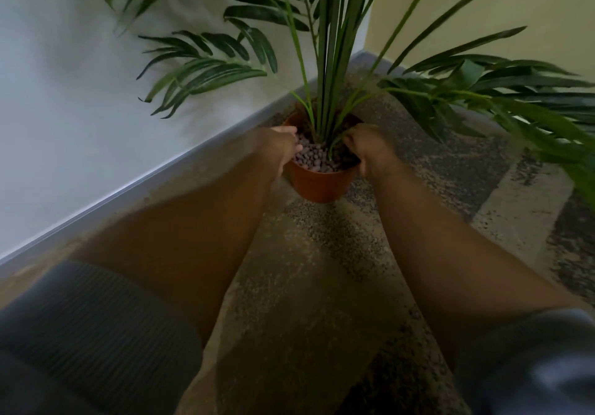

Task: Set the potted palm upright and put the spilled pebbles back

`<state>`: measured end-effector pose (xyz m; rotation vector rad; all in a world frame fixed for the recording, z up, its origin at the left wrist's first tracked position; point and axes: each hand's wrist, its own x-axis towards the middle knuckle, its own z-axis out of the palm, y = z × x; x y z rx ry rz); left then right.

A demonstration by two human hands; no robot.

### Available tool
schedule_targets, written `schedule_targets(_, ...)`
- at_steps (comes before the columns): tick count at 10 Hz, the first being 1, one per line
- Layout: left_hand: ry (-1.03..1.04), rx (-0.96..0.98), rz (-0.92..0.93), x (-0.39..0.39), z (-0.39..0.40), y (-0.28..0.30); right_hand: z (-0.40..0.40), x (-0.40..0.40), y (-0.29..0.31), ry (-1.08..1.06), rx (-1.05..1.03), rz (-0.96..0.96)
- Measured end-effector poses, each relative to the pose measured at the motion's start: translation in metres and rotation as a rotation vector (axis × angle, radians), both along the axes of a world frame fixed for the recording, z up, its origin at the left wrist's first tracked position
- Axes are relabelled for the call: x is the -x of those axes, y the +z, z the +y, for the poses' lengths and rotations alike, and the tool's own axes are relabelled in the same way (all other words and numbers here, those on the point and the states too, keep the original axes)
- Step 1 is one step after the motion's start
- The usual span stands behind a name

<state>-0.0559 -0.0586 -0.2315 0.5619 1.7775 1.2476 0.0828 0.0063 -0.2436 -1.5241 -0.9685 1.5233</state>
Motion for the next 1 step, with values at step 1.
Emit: schedule_targets(1, 0.065, -0.024, 0.012, 0.0042, -0.0064, -0.0046, -0.0145, 0.0029, 0.0047, 0.030, -0.116, -0.075)
